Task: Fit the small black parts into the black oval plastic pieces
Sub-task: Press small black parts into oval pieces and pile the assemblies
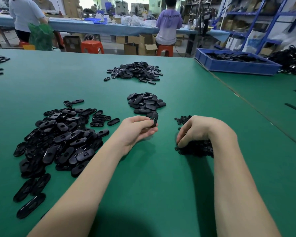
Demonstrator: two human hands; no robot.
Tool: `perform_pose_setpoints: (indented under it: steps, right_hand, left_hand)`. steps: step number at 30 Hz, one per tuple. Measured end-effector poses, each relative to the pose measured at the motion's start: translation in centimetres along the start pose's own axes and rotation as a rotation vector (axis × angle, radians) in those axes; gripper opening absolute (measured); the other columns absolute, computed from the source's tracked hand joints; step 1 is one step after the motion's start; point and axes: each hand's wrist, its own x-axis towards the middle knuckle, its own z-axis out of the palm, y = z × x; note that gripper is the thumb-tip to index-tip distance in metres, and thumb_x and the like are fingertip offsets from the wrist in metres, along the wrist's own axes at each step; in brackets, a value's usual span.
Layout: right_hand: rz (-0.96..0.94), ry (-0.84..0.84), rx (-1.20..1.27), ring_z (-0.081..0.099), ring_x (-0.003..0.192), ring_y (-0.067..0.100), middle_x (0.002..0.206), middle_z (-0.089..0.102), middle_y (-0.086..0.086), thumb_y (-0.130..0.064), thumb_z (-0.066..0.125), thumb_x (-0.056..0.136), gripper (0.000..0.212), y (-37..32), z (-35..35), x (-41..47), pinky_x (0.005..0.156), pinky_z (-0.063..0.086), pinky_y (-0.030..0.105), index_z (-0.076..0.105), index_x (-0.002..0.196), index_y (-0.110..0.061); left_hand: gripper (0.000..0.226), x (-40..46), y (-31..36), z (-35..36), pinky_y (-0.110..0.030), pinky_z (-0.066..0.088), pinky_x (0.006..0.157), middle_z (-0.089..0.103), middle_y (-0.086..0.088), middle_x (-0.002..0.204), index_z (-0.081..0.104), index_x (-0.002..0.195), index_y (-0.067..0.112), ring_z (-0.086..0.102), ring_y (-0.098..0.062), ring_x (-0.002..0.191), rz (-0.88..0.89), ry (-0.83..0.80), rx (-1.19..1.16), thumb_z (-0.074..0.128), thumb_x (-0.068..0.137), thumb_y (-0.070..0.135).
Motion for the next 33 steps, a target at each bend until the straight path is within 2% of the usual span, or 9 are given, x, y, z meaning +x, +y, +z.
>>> perform_pose_setpoints:
  steps: [5,10,16,20,24,27,29,30,33]
  right_hand:
    - [-0.009,0.060,0.045,0.067,0.090,0.006,0.077,0.074,-0.019,-0.037,0.091,0.067,0.012,0.2,0.4,0.4,0.082,0.053,0.028,0.079,0.070,-0.040]
    - [-0.024,0.076,0.064,0.069,0.094,0.008,0.085,0.076,-0.015,-0.036,0.088,0.071,0.010,0.3,0.1,0.1,0.095,0.054,0.033,0.080,0.074,-0.040]
    - [-0.007,0.032,0.057,0.068,0.093,0.007,0.082,0.074,-0.018,-0.033,0.091,0.064,0.019,0.2,-0.3,-0.3,0.092,0.054,0.029,0.079,0.074,-0.044]
    - [-0.009,0.053,0.058,0.068,0.088,0.006,0.073,0.073,-0.020,-0.032,0.091,0.064,0.017,-0.1,0.4,0.1,0.087,0.056,0.029,0.080,0.072,-0.041]
    - [-0.032,0.080,0.059,0.068,0.092,0.007,0.081,0.075,-0.017,-0.034,0.089,0.068,0.012,-0.1,0.5,0.4,0.091,0.057,0.033,0.080,0.072,-0.041]
    - [-0.092,0.116,0.117,0.069,0.092,0.011,0.086,0.076,-0.010,-0.036,0.087,0.071,0.008,-0.1,0.5,0.4,0.090,0.056,0.031,0.080,0.074,-0.038]
    - [-0.167,0.144,0.198,0.067,0.079,0.016,0.088,0.076,-0.001,-0.034,0.083,0.076,0.005,-0.2,0.5,0.4,0.084,0.054,0.030,0.078,0.078,-0.034]
    - [-0.210,0.142,0.264,0.061,0.068,0.015,0.084,0.074,0.001,-0.031,0.080,0.080,0.004,-0.3,0.5,0.4,0.076,0.052,0.029,0.077,0.080,-0.030]
    - [-0.305,0.126,0.449,0.051,0.051,0.012,0.069,0.068,-0.010,-0.023,0.077,0.086,0.005,-1.1,1.0,0.5,0.060,0.043,0.024,0.072,0.085,-0.022]
  left_hand:
    - [0.008,0.2,-0.1,-0.6,-0.020,0.059,0.072,0.078,-0.009,0.098,0.069,0.097,0.005,0.074,-0.013,0.084,0.000,-0.031,-0.025,0.071,0.090,0.009]
    - [0.007,0.5,-0.2,-1.0,-0.019,0.059,0.073,0.077,-0.009,0.089,0.068,0.095,0.003,0.072,-0.013,0.080,-0.016,-0.014,-0.092,0.071,0.089,0.006]
    - [0.008,0.4,0.0,-1.0,-0.016,0.056,0.065,0.076,-0.009,0.087,0.067,0.095,0.003,0.075,-0.015,0.082,-0.008,-0.013,-0.148,0.071,0.088,0.001]
    - [0.024,0.1,0.0,-0.8,-0.016,0.055,0.061,0.077,-0.010,0.093,0.064,0.107,0.008,0.076,-0.021,0.088,-0.002,-0.010,-0.162,0.071,0.087,-0.003]
    - [0.038,-0.2,0.0,-0.7,-0.013,0.049,0.052,0.079,-0.006,0.095,0.069,0.116,0.018,0.076,-0.023,0.090,0.054,0.014,-0.054,0.071,0.086,-0.004]
    - [0.035,-0.1,-0.3,-0.7,-0.014,0.046,0.046,0.076,-0.004,0.097,0.072,0.114,0.015,0.077,-0.025,0.087,0.112,0.063,0.019,0.071,0.086,-0.006]
    - [0.033,0.0,-0.4,-0.7,-0.015,0.051,0.050,0.074,-0.008,0.099,0.071,0.115,0.011,0.077,-0.026,0.085,0.144,0.073,0.039,0.070,0.086,-0.007]
    - [0.033,0.1,-0.4,-0.7,-0.016,0.053,0.054,0.074,-0.009,0.099,0.069,0.116,0.009,0.077,-0.026,0.084,0.158,0.074,0.041,0.069,0.087,-0.008]
    - [0.035,0.3,-0.4,-0.7,-0.020,0.059,0.064,0.074,-0.014,0.102,0.067,0.118,0.006,0.077,-0.026,0.083,0.188,0.069,0.038,0.066,0.088,-0.011]
